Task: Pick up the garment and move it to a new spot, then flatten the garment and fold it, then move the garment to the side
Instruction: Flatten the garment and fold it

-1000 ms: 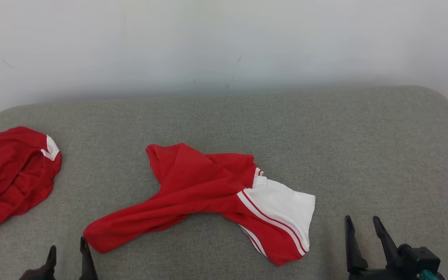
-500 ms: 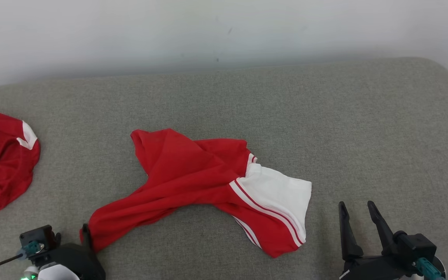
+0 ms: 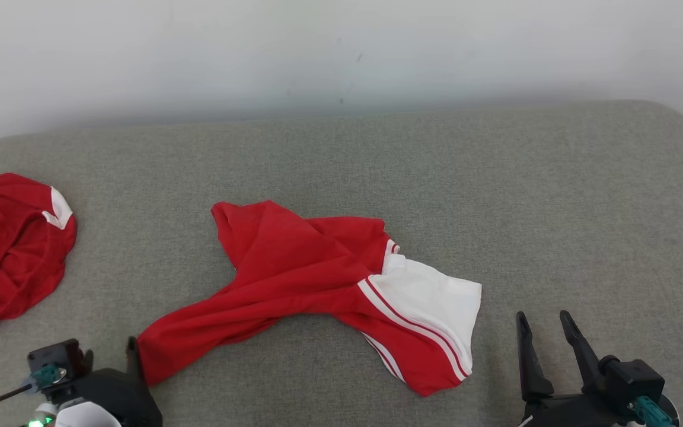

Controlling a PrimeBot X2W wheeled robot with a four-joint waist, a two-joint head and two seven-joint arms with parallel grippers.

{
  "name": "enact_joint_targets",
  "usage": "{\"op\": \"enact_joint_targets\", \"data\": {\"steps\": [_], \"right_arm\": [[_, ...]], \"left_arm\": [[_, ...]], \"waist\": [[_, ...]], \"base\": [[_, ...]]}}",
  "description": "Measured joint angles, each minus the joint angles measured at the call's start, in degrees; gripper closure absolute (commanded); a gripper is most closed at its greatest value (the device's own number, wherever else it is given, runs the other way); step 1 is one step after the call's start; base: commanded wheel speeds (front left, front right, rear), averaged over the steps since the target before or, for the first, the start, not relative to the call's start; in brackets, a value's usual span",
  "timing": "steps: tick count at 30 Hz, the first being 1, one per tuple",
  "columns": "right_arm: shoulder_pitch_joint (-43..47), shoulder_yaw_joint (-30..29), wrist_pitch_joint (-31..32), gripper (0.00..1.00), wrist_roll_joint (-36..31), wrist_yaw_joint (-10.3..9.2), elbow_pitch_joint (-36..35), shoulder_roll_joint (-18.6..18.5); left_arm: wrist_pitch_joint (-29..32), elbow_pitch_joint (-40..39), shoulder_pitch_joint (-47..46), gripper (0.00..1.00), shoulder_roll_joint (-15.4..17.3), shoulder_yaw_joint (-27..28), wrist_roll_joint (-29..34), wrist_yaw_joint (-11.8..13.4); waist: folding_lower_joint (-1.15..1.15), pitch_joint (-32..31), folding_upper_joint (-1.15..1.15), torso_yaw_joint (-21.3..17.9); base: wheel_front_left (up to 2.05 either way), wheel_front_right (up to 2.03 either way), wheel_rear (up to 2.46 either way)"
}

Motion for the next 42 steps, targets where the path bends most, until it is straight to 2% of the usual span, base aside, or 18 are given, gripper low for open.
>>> {"op": "enact_joint_targets", "data": {"steps": [5,16,19,20,23,24,25,31,42], "right_arm": [[0.1,0.1,0.2,0.00,0.0,0.00,-0.2,0.0],[-0.5,0.2,0.1,0.00,0.0,0.00,-0.7,0.0],[-0.6,0.3,0.1,0.00,0.0,0.00,-0.6,0.0],[-0.6,0.3,0.1,0.00,0.0,0.00,-0.6,0.0],[-0.8,0.3,0.0,0.00,0.0,0.00,-0.7,0.0],[-1.0,0.6,0.1,0.00,0.0,0.00,-0.7,0.0],[-1.2,0.8,0.3,0.00,-0.2,0.00,-0.7,0.0],[-3.5,1.3,5.4,0.00,-2.8,0.00,-1.2,0.0],[-9.7,-3.2,26.7,0.00,-5.1,0.00,-3.1,-0.1]], "left_arm": [[6.4,-3.4,1.3,0.00,0.1,-1.2,-0.4,0.4],[12.2,-4.0,0.4,0.00,1.0,-3.1,0.1,1.3],[12.8,-3.9,0.3,0.30,1.1,-3.6,0.2,1.5],[12.9,-3.8,0.1,0.54,1.2,-3.7,0.2,1.5],[12.9,-3.7,-0.2,0.74,1.2,-3.9,0.2,1.5],[12.8,-3.6,-0.2,0.91,1.3,-4.0,0.2,1.5],[12.8,-3.5,-0.3,1.00,1.3,-4.2,0.2,1.5],[12.6,-3.3,-0.6,1.00,1.3,-4.8,0.2,1.2],[11.6,-4.3,0.0,1.00,0.9,-5.6,0.0,1.5]], "waist": [[-0.01,0.1,0.00,0.3],[0.00,1.7,0.00,-0.7],[-0.01,2.2,0.00,-0.9],[0.00,2.3,0.00,-0.9],[0.00,2.7,0.00,-0.9],[0.00,2.8,0.00,-0.8],[-0.01,2.9,0.00,-0.7],[-0.01,3.5,0.00,-0.2],[0.00,4.6,0.00,0.8]], "base": [[0.00,0.00,0.00],[0.00,0.00,0.00],[0.00,0.00,0.00],[0.00,0.00,0.00],[0.00,0.00,0.00],[0.00,0.00,0.00],[0.00,0.00,0.00],[0.00,0.00,0.00],[0.00,0.00,0.00]]}}
